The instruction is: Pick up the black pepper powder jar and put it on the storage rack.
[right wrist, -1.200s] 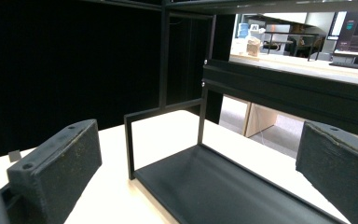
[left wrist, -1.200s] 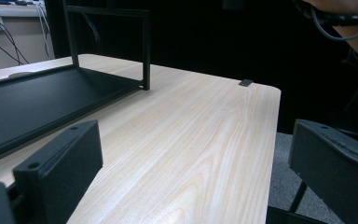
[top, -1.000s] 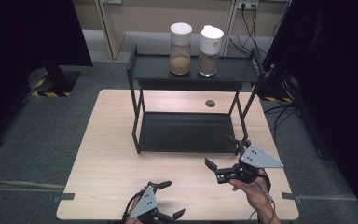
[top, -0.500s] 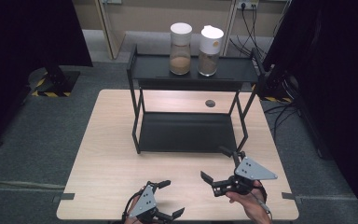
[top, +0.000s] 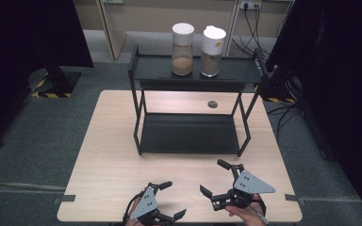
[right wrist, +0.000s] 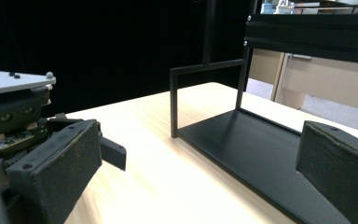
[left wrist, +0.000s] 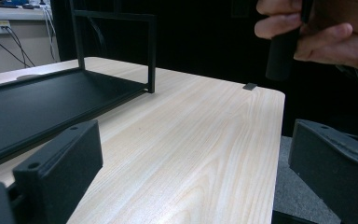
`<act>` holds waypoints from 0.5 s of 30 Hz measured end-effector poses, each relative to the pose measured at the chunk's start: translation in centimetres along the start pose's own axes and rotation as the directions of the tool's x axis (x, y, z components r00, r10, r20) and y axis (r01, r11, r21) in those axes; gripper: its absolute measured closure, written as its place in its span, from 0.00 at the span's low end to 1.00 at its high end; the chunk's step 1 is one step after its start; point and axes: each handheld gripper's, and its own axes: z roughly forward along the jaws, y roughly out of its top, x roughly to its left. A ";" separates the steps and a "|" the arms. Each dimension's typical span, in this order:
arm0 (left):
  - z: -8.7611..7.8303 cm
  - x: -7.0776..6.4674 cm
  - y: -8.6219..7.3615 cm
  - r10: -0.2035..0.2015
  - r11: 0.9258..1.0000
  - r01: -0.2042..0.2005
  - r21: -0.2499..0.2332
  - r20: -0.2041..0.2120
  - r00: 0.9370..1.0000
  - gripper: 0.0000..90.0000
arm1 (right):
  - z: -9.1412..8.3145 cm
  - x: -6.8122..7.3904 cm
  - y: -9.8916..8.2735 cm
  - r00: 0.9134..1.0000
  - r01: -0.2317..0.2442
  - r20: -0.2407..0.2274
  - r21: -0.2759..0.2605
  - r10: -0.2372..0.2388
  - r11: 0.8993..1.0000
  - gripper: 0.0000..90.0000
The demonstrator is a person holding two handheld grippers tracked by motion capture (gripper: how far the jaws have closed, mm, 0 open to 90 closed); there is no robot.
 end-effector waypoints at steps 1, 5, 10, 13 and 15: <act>0.0 0.0 0.0 0.000 1.000 0.000 -0.001 0.000 1.000 0.03 | 0.0 0.1 -0.2 1.000 -0.001 -0.002 0.002 0.001 1.000 0.01; -0.1 0.0 0.0 0.001 1.000 -0.001 -0.002 -0.003 1.000 0.03 | 0.0 0.3 -0.7 1.000 -0.011 -0.009 0.012 0.011 1.000 0.01; -0.1 0.0 0.0 0.002 1.000 -0.002 -0.002 -0.005 1.000 0.03 | 0.1 0.5 -1.2 1.000 -0.013 -0.020 0.024 0.014 1.000 0.01; -0.1 0.0 0.0 0.003 1.000 -0.003 -0.003 -0.006 1.000 0.03 | 0.0 0.6 -1.5 1.000 -0.017 -0.023 0.026 0.018 1.000 0.01; -0.1 -0.1 0.0 0.005 1.000 -0.005 -0.004 -0.008 1.000 0.03 | -0.1 0.7 -1.6 0.999 -0.023 -0.022 0.027 0.023 0.999 0.01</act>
